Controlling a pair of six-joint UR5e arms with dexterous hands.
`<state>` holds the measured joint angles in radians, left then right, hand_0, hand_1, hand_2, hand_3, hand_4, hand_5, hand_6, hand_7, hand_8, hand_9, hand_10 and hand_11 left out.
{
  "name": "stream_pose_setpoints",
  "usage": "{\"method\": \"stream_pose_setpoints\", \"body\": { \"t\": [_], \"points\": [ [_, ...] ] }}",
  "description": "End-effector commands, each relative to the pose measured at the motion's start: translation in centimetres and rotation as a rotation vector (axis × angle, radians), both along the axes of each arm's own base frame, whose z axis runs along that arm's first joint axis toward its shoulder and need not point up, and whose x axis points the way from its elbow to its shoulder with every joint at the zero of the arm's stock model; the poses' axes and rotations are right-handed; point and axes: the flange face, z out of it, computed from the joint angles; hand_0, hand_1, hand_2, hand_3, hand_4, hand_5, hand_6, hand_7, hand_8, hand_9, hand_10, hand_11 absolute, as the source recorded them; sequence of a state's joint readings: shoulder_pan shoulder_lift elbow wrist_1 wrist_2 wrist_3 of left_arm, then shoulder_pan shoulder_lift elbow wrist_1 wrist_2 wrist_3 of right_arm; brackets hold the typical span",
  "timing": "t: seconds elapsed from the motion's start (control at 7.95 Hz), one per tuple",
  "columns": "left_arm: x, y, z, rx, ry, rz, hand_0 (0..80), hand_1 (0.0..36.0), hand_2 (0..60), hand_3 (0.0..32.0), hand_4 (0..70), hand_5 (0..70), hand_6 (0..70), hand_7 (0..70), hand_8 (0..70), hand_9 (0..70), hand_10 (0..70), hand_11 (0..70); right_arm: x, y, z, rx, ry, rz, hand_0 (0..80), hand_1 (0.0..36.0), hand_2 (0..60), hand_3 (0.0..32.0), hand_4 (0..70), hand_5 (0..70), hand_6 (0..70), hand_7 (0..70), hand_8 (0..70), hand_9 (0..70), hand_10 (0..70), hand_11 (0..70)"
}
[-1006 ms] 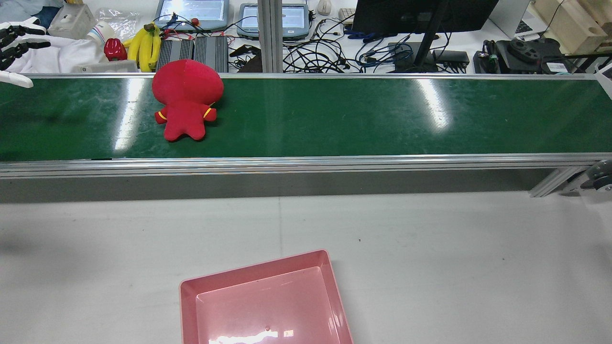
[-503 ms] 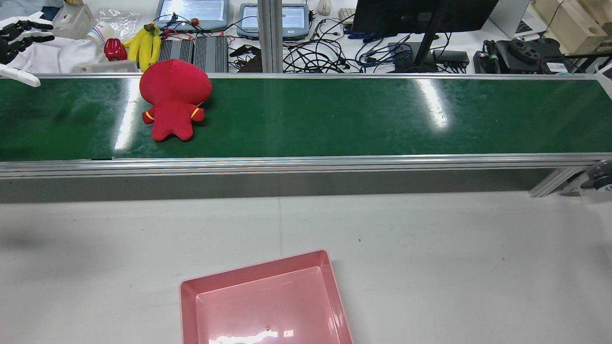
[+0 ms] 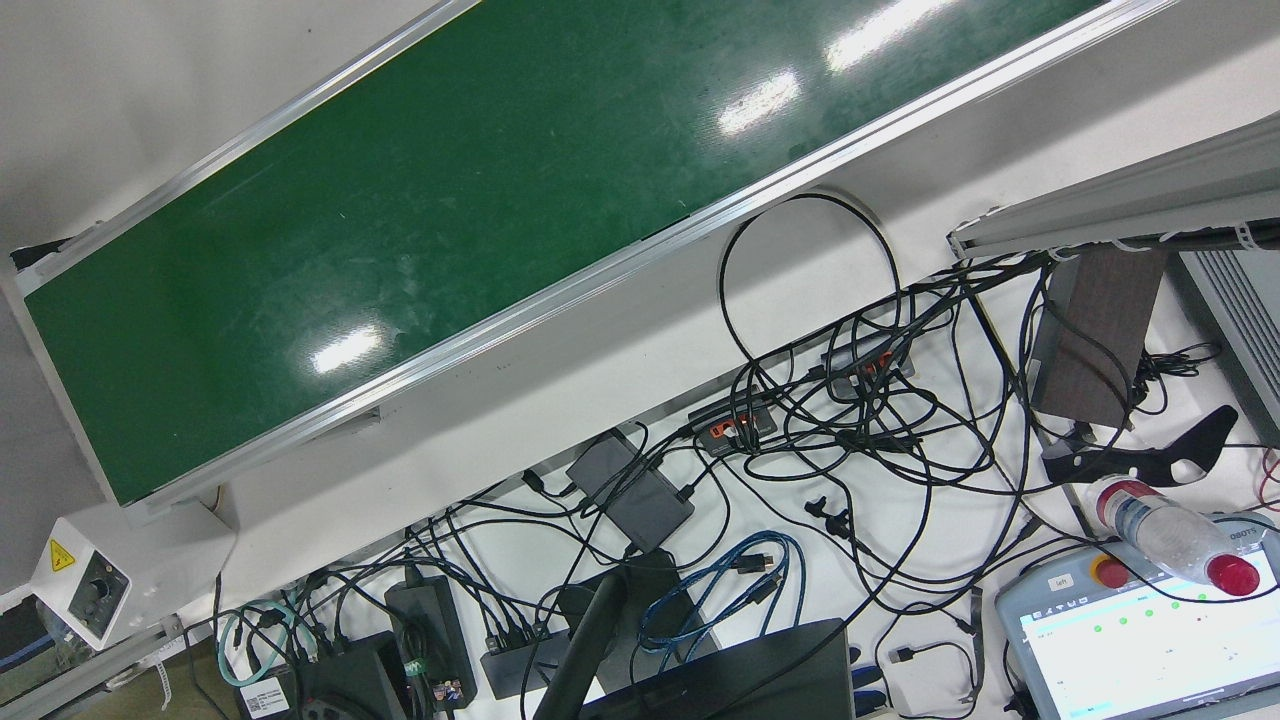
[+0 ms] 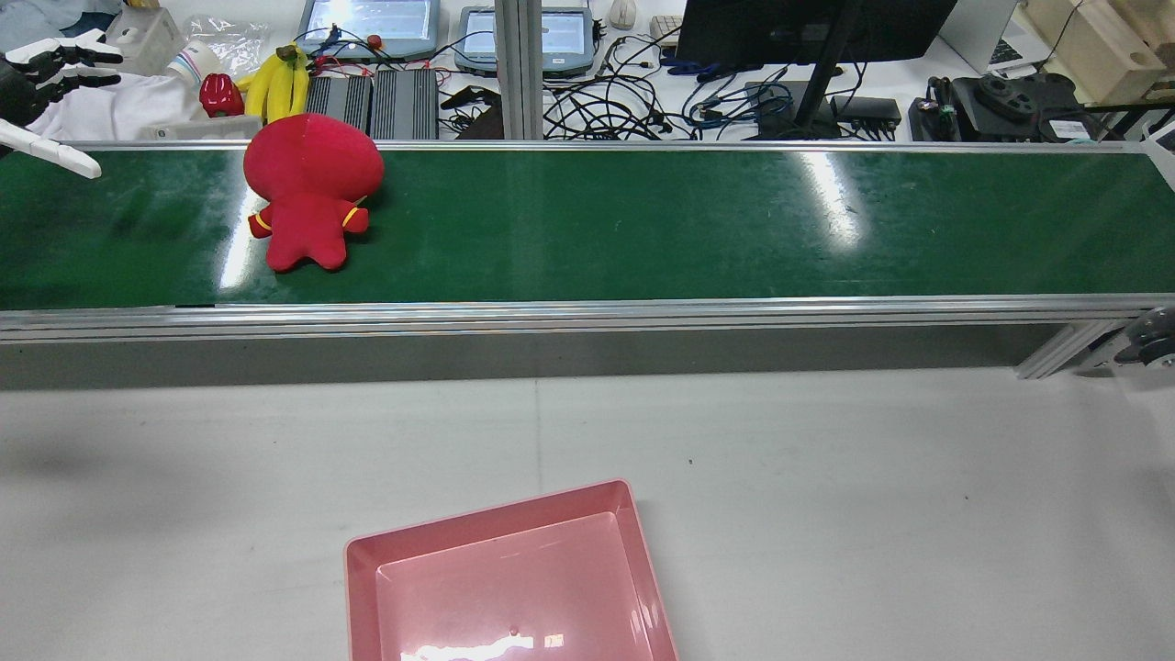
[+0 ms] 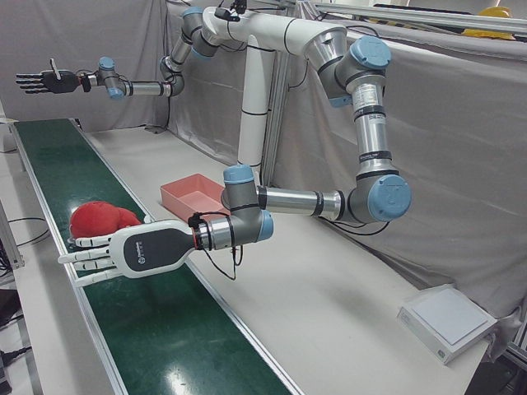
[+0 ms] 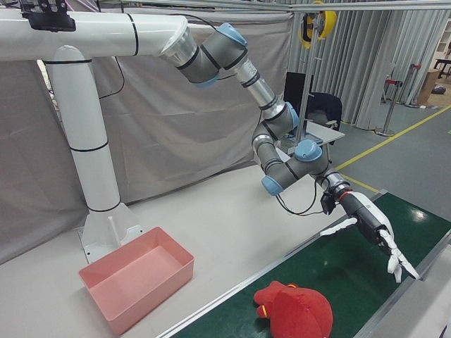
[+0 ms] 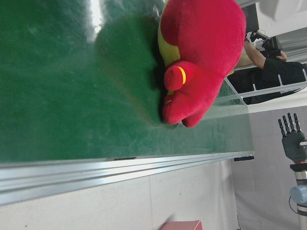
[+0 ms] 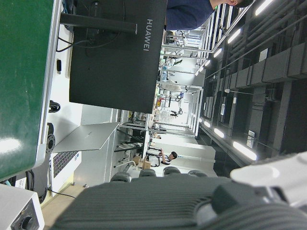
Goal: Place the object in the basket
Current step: 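Reach the left hand to the red plush toy on the belt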
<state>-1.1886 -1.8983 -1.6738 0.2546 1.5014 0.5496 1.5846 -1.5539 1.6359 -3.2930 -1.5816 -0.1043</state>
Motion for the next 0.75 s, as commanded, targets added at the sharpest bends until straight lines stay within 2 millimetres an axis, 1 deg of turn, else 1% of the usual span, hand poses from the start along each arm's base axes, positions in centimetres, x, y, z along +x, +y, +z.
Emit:
{"method": "stream_pose_setpoints", "body": {
  "t": [0.0, 0.13, 0.25, 0.38, 0.5, 0.63],
  "points": [
    [3.4, 0.6, -0.8, 0.001, -0.052, 0.047, 61.8, 12.4, 0.0, 0.0, 13.3, 26.6, 5.1, 4.2, 12.5, 19.4, 0.0, 0.0, 0.0, 0.0, 0.0, 0.000, 0.000, 0.000, 0.0, 0.0, 0.0, 0.0, 0.0, 0.0, 0.0, 0.0, 0.0, 0.0, 0.0, 0.0],
    [4.8, 0.9, -0.8, -0.003, -0.061, 0.069, 62.1, 12.4, 0.0, 0.0, 13.6, 26.6, 5.1, 4.2, 12.3, 19.2, 0.0, 0.0, 0.1, 0.0, -0.1, 0.002, 0.000, 0.002, 0.0, 0.0, 0.0, 0.0, 0.0, 0.0, 0.0, 0.0, 0.0, 0.0, 0.0, 0.0],
    [6.1, 0.8, -1.7, 0.002, -0.065, 0.087, 62.4, 11.7, 0.0, 0.0, 13.4, 26.6, 5.2, 4.3, 12.6, 19.6, 0.0, 0.0, 0.0, 0.0, 0.0, 0.000, 0.000, 0.000, 0.0, 0.0, 0.0, 0.0, 0.0, 0.0, 0.0, 0.0, 0.0, 0.0, 0.0, 0.0],
    [6.5, 0.3, -3.2, 0.006, -0.063, 0.090, 62.3, 10.1, 0.0, 0.0, 12.6, 26.2, 5.1, 4.1, 12.5, 19.5, 0.0, 0.0, 0.0, 0.0, -0.1, 0.002, 0.000, 0.000, 0.0, 0.0, 0.0, 0.0, 0.0, 0.0, 0.0, 0.0, 0.0, 0.0, 0.0, 0.0],
    [6.9, -0.2, -4.6, 0.019, -0.059, 0.105, 61.2, 9.2, 0.0, 0.0, 12.6, 26.2, 5.2, 4.2, 12.5, 19.5, 0.0, 0.0, 0.0, 0.0, 0.0, 0.000, 0.000, 0.000, 0.0, 0.0, 0.0, 0.0, 0.0, 0.0, 0.0, 0.0, 0.0, 0.0, 0.0, 0.0],
    [7.2, -0.7, -5.8, 0.028, -0.057, 0.107, 61.3, 9.2, 0.0, 0.0, 13.0, 26.6, 5.2, 4.2, 12.5, 19.5, 0.0, 0.0, 0.0, 0.0, -0.1, 0.002, 0.000, 0.000, 0.0, 0.0, 0.0, 0.0, 0.0, 0.0, 0.0, 0.0, 0.0, 0.0, 0.0, 0.0]
  ]
}}
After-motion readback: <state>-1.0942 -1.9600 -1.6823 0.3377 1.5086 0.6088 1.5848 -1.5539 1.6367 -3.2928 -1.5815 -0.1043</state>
